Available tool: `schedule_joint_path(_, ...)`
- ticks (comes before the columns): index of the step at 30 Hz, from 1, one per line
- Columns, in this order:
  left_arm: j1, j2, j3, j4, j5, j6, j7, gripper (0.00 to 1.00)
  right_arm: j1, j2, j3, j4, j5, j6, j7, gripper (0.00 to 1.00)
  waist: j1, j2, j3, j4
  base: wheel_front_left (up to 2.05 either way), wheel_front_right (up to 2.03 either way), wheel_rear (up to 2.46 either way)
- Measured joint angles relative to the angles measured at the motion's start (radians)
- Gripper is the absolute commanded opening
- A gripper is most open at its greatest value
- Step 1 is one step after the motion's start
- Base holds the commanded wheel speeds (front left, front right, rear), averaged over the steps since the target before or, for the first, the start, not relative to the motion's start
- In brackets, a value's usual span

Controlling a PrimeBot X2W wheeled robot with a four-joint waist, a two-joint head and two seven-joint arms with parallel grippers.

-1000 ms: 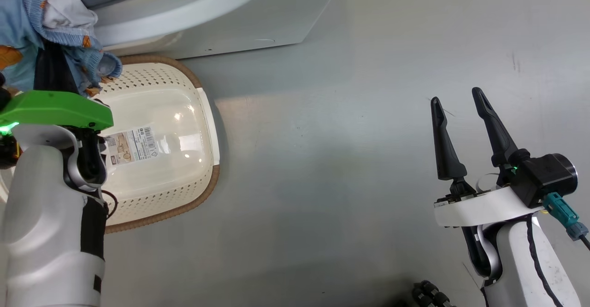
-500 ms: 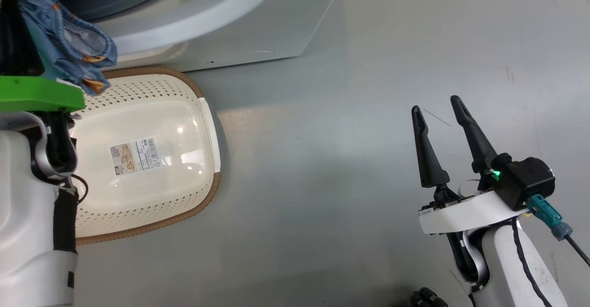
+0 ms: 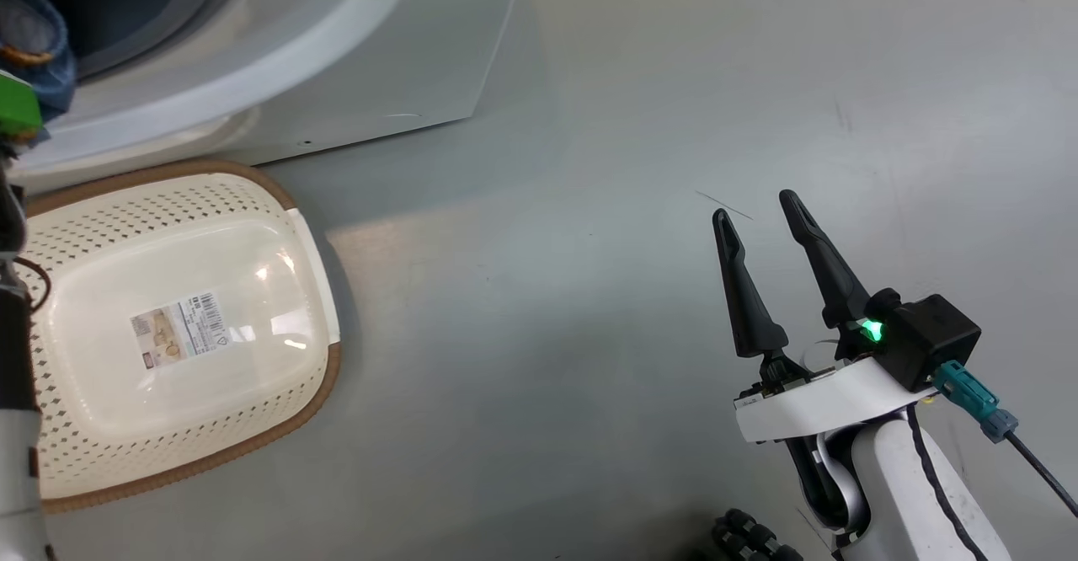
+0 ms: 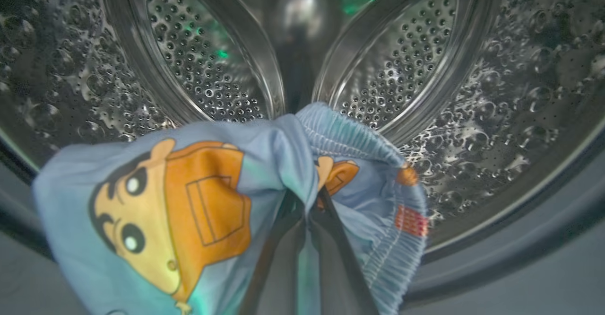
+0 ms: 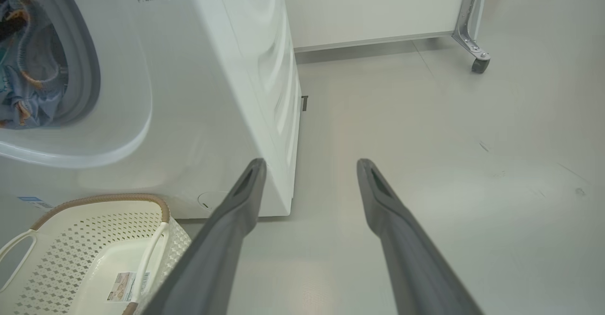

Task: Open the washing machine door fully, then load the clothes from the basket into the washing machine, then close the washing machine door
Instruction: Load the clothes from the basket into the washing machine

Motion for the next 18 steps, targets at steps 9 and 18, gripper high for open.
schedule_joint_path(9, -0.135, 0.100, 0.028, 0.051, 0.010, 0.013, 0.072, 0.00, 0.005, 0.001, 0.039, 0.002, 0.012, -0.001, 0.000, 1.00, 0.0000, 0.0000, 0.009, -0.079, 0.00, 0.00, 0.00)
schedule_joint_path(18, -0.263, 0.218, 0.029, 0.132, 0.066, 0.013, 0.131, 0.00, 0.043, 0.003, 0.076, 0.008, 0.021, -0.001, 0.000, 1.00, 0.0000, 0.0000, 0.035, -0.147, 0.00, 0.00, 0.00)
